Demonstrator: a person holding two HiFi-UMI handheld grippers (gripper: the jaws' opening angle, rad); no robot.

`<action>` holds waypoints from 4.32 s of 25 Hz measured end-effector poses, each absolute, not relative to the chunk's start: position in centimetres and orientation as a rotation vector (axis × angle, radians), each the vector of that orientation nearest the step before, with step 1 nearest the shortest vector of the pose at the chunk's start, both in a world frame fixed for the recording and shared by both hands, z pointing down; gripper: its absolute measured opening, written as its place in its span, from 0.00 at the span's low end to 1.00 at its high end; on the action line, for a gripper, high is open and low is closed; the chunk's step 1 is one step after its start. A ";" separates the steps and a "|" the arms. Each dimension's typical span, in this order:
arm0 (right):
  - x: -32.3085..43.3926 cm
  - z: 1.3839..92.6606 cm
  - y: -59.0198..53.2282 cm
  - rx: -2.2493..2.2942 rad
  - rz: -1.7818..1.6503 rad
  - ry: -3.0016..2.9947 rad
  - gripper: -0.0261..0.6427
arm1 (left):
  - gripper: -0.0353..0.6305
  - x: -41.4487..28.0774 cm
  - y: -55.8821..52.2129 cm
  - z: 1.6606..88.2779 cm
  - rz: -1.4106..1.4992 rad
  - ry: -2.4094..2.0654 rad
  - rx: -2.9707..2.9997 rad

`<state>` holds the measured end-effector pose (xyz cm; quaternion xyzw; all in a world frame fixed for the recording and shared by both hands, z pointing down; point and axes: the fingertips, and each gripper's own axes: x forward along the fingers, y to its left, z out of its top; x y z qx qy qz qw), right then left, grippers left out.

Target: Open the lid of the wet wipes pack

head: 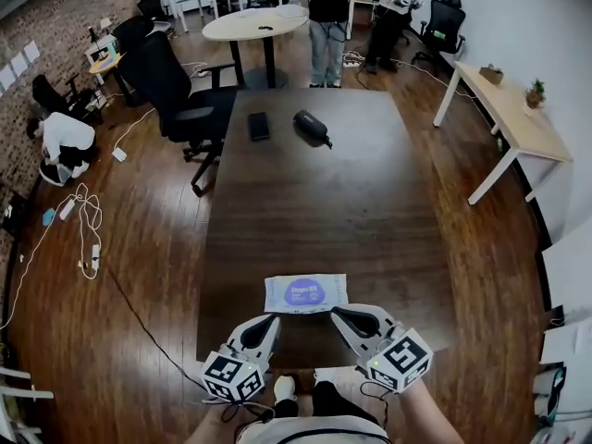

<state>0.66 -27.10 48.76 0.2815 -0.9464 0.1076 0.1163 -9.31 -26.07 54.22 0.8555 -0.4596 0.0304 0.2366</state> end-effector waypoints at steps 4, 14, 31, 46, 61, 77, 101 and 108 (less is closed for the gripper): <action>-1.0 53.5 -29.8 0.628 0.245 -2.652 0.05 | 0.06 -8.8 -27.9 57.9 0.142 -1.229 2.300; -3.1 65.3 -32.5 0.234 -0.040 -2.314 0.29 | 0.06 -7.6 -29.9 65.6 0.308 -1.306 2.104; -3.8 71.5 -34.4 0.103 -0.073 -2.142 0.49 | 0.06 -7.5 -31.1 71.0 0.450 -1.311 1.955; -3.7 70.9 -35.2 -0.062 0.351 -2.186 0.45 | 0.06 -7.5 -31.6 71.8 0.503 -1.302 1.922; -2.0 65.7 -46.1 0.500 0.542 -2.480 0.45 | 0.06 -8.7 -30.9 69.3 0.367 -1.368 1.929; -0.2 61.4 -42.8 0.815 0.656 -2.585 0.45 | 0.06 -11.0 -30.8 59.1 0.149 -1.448 2.128; 2.1 40.6 -19.9 1.298 0.441 -2.901 0.10 | 0.06 -11.5 -21.3 40.5 -0.142 -1.350 2.566; 0.8 41.3 -16.0 1.335 0.385 -2.858 0.05 | 0.06 -12.9 -18.1 41.3 -0.155 -1.307 2.574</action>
